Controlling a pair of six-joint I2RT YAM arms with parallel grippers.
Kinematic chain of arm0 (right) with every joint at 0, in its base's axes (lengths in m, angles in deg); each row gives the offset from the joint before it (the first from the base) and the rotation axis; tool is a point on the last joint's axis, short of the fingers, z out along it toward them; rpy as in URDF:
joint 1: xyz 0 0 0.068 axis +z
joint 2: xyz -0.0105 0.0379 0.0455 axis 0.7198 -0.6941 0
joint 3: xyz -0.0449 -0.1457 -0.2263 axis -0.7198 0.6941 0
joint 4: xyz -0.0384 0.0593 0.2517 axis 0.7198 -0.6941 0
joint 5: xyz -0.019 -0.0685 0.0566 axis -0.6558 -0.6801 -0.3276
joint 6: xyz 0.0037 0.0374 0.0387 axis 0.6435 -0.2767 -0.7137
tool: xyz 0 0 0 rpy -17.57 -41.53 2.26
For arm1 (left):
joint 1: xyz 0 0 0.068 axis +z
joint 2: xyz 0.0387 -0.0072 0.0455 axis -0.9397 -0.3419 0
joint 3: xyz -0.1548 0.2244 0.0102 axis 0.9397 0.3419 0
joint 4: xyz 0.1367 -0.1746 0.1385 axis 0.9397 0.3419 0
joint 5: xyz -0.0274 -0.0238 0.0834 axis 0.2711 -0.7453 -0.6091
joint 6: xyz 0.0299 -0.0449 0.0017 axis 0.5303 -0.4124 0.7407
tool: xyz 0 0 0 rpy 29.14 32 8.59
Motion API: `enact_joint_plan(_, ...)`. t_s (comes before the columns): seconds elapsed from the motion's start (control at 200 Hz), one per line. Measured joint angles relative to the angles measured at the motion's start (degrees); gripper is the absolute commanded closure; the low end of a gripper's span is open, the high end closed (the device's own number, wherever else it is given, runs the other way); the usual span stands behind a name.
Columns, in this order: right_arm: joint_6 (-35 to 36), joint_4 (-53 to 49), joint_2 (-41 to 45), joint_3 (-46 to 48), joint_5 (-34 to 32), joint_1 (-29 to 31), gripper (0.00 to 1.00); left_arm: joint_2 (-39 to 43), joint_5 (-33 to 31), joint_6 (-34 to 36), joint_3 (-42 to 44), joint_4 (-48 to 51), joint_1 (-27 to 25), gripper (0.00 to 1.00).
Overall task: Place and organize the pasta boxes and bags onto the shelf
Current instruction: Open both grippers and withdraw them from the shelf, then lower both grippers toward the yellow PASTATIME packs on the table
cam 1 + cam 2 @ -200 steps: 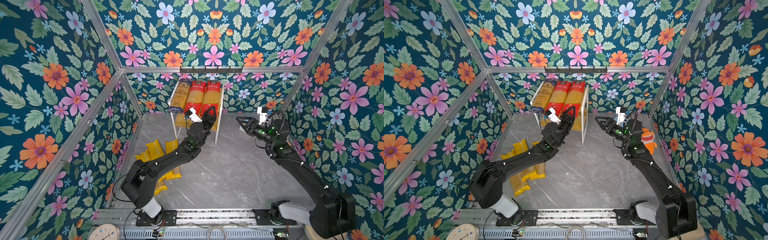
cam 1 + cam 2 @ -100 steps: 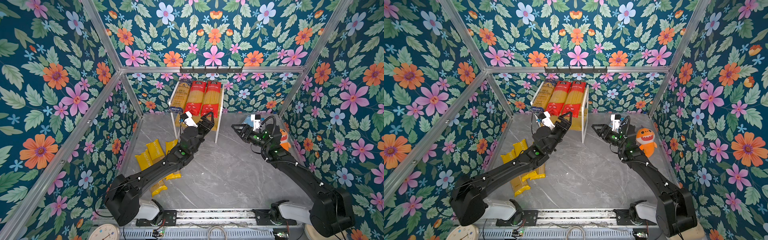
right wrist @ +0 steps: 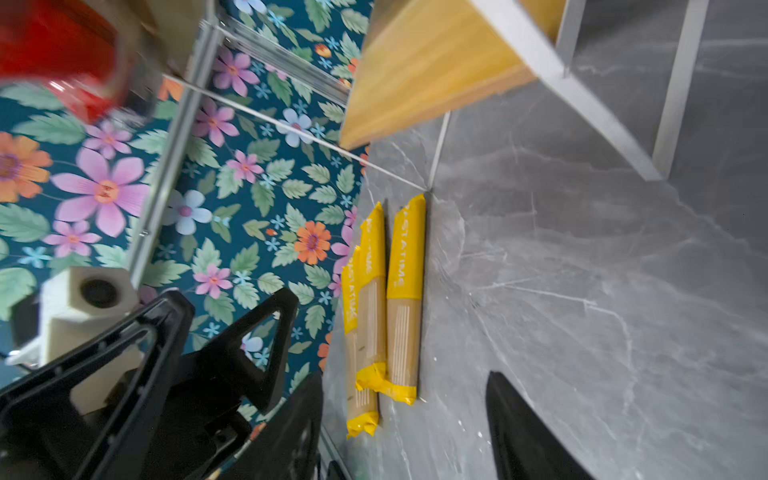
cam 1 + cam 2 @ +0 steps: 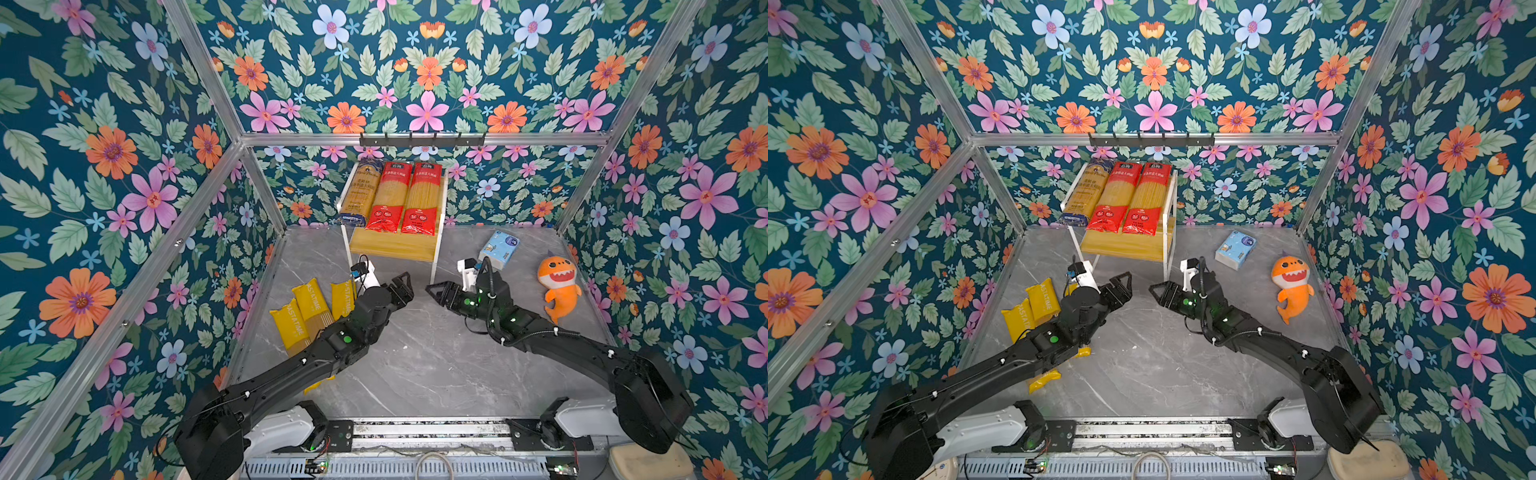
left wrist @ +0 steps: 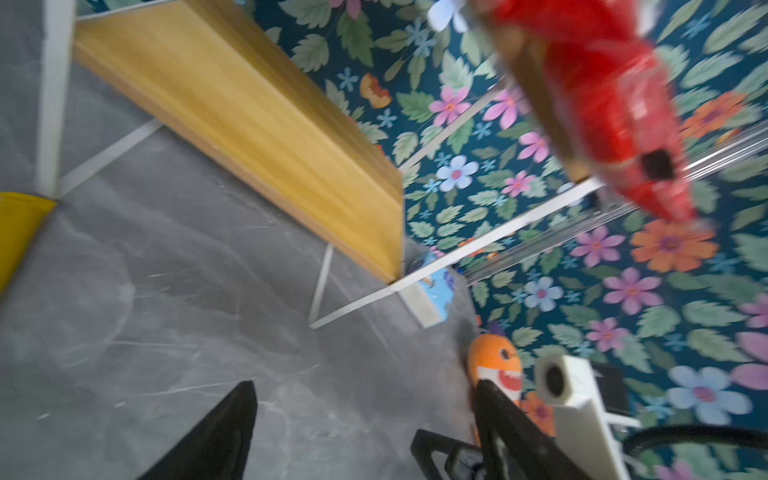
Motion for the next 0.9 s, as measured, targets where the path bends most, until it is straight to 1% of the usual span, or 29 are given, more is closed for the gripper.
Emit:
enact_joint_plan(0.19, -1.5, -3.0, -9.9, -4.9, -7.5, 7.0, 0.43, 2.0, -3.5, 5.2, 4.4, 6.9, 2.5, 0.15)
enact_joint_plan(0.385, -3.5, -4.5, -23.1, -14.3, -10.2, 12.9, 0.48, 5.4, -3.0, 9.4, 9.1, 12.2, 9.7, 0.15)
enact_joint_plan(0.565, -5.2, -5.3, -34.1, -25.1, -10.1, 16.0, 0.53, 10.4, -2.9, 12.5, 12.3, 16.2, 17.0, 0.13)
enact_joint_plan(0.675, -7.1, -5.8, -40.7, -31.5, -8.0, 17.2, 0.55, 12.3, -2.6, 13.9, 12.9, 18.2, 21.1, 0.14)
enact_joint_plan(0.825, -8.9, -8.5, -46.5, -38.0, -6.2, 17.7, 0.6, 14.3, -1.4, 14.7, 13.6, 20.0, 23.6, 0.13)
enact_joint_plan(0.9, -9.2, -8.6, -49.9, -41.8, -5.3, 17.8, 0.66, 15.4, -0.9, 14.7, 14.0, 20.5, 24.4, 0.14)
